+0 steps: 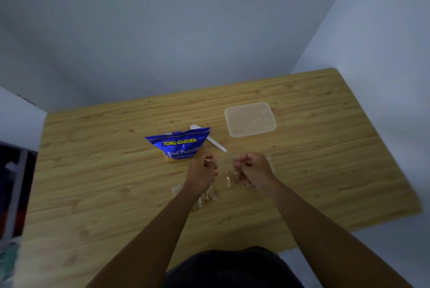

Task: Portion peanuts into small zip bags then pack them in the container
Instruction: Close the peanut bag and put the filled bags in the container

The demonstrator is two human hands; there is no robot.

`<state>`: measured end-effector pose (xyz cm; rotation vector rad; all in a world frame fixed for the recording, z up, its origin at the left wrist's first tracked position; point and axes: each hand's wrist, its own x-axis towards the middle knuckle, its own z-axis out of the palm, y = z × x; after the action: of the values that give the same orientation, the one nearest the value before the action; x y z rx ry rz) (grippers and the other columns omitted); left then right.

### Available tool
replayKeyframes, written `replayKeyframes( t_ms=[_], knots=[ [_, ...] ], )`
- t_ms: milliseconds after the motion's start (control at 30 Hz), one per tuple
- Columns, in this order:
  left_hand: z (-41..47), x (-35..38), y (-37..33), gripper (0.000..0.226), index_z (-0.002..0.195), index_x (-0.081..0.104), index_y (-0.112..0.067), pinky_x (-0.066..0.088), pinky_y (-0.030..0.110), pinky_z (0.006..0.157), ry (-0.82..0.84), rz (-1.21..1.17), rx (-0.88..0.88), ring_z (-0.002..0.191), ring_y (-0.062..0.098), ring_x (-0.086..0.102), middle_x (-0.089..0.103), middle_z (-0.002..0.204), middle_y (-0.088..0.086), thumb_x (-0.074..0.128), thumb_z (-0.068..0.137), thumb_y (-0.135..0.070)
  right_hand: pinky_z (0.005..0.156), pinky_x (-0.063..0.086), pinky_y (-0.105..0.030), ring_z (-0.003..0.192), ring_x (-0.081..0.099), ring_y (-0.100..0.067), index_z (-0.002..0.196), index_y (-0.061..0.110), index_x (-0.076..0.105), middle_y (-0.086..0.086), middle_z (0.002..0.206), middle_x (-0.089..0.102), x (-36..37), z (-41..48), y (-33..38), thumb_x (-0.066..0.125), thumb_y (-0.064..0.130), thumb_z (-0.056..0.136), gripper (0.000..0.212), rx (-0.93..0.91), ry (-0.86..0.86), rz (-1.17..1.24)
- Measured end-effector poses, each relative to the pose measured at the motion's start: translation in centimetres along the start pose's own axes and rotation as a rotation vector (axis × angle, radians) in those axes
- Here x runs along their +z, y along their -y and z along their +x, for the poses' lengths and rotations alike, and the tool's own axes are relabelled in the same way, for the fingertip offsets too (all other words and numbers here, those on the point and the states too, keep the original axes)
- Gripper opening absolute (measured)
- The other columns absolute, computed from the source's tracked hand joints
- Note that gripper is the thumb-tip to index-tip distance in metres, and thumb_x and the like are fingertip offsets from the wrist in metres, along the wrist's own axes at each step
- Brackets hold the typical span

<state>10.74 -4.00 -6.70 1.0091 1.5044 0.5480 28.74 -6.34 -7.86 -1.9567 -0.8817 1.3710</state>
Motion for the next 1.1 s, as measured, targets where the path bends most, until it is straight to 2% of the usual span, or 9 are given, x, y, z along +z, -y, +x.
replayKeyframes(
  t_ms=[200, 300, 400, 500, 600, 700, 833, 1000, 1100],
  knots=[
    [0.2, -5.1, 3.6, 0.018, 0.107, 0.068, -0.016, 0.050, 0.029, 0.080, -0.163, 0.447, 0.077, 0.087, 0.018, 0.064, 0.070, 0.098, 0.001, 0.057, 0.093, -0.016, 0.053, 0.045, -0.011, 0.072, 0.066, -0.009, 0.093, 0.019, 0.067, 0.005, 0.084, 0.070, 0.2, 0.0, -1.6, 0.066, 0.014, 0.089, 0.007, -0.144, -0.100, -0.376],
    [0.2, -6.5, 5.3, 0.022, 0.107, 0.070, -0.022, 0.052, 0.039, 0.087, -0.185, 0.693, 0.114, 0.099, 0.026, 0.064, 0.070, 0.106, 0.004, 0.061, 0.087, -0.023, 0.072, 0.051, -0.026, 0.093, 0.063, -0.017, 0.115, 0.015, 0.064, 0.001, 0.104, 0.065, 0.9, -0.4, -1.9, 0.065, 0.009, 0.084, 0.031, -0.269, -0.140, -0.567],
    [-0.2, -6.8, 5.9, 0.033, 0.117, 0.065, -0.028, 0.043, 0.039, 0.097, -0.123, 0.865, 0.092, 0.114, 0.024, 0.055, 0.062, 0.118, 0.000, 0.065, 0.086, -0.040, 0.086, 0.052, -0.037, 0.106, 0.055, -0.028, 0.127, 0.006, 0.057, -0.011, 0.118, 0.055, 1.9, -0.6, -2.1, 0.067, 0.000, 0.073, 0.055, -0.538, -0.244, -0.704],
    [-0.3, -7.2, 6.4, 0.047, 0.120, 0.060, -0.033, 0.035, 0.036, 0.099, -0.120, 0.982, 0.105, 0.117, 0.021, 0.051, 0.057, 0.122, -0.005, 0.067, 0.080, -0.056, 0.079, 0.050, -0.037, 0.096, 0.055, -0.027, 0.113, 0.008, 0.061, -0.010, 0.110, 0.055, 3.9, -0.9, -1.8, 0.064, 0.006, 0.079, 0.034, -0.683, -0.174, -0.779],
    [-0.4, -7.6, 6.7, 0.053, 0.118, 0.060, -0.034, 0.032, 0.035, 0.099, -0.147, 1.083, 0.139, 0.115, 0.020, 0.051, 0.058, 0.119, -0.005, 0.068, 0.074, -0.064, 0.070, 0.049, -0.034, 0.087, 0.058, -0.020, 0.097, 0.014, 0.064, -0.002, 0.096, 0.059, 6.7, -1.8, -0.9, 0.060, 0.025, 0.091, 0.013, -0.519, 0.018, -0.801],
    [-0.5, -7.9, 7.0, 0.049, 0.116, 0.061, -0.034, 0.032, 0.034, 0.099, -0.146, 1.097, 0.168, 0.115, 0.020, 0.052, 0.057, 0.118, -0.005, 0.068, 0.075, -0.061, 0.068, 0.049, -0.030, 0.081, 0.062, -0.020, 0.092, 0.017, 0.064, -0.001, 0.092, 0.066, 9.4, -2.4, 0.0, 0.064, 0.045, 0.088, 0.029, -0.238, 0.088, -0.819],
    [-0.6, -7.9, 7.3, 0.041, 0.112, 0.062, -0.035, 0.033, 0.034, 0.098, -0.153, 1.109, 0.204, 0.112, 0.019, 0.054, 0.060, 0.115, -0.006, 0.070, 0.077, -0.053, 0.071, 0.052, -0.030, 0.091, 0.070, -0.021, 0.098, 0.018, 0.072, 0.001, 0.098, 0.073, 10.9, -2.1, 0.2, 0.066, 0.031, 0.090, 0.016, -0.082, 0.091, -0.783],
    [-0.4, -7.4, 7.7, 0.034, 0.106, 0.066, -0.033, 0.033, 0.033, 0.095, -0.160, 1.134, 0.217, 0.109, 0.020, 0.058, 0.064, 0.110, -0.006, 0.072, 0.076, -0.048, 0.081, 0.060, -0.036, 0.085, 0.070, -0.015, 0.076, 0.021, 0.064, 0.004, 0.087, 0.072, 9.4, -1.4, -0.2, 0.066, 0.023, 0.090, 0.014, -0.022, 0.136, -0.560],
    [-0.3, -6.7, 7.5, 0.026, 0.103, 0.067, -0.032, 0.032, 0.032, 0.095, -0.141, 1.057, 0.234, 0.107, 0.020, 0.059, 0.066, 0.107, -0.005, 0.072, 0.078, -0.037, 0.068, 0.055, -0.022, 0.085, 0.069, -0.010, 0.084, 0.018, 0.066, 0.007, 0.089, 0.073, 7.3, -1.3, 0.3, 0.069, 0.024, 0.090, 0.009, -0.021, 0.168, -0.425]
  ],
)
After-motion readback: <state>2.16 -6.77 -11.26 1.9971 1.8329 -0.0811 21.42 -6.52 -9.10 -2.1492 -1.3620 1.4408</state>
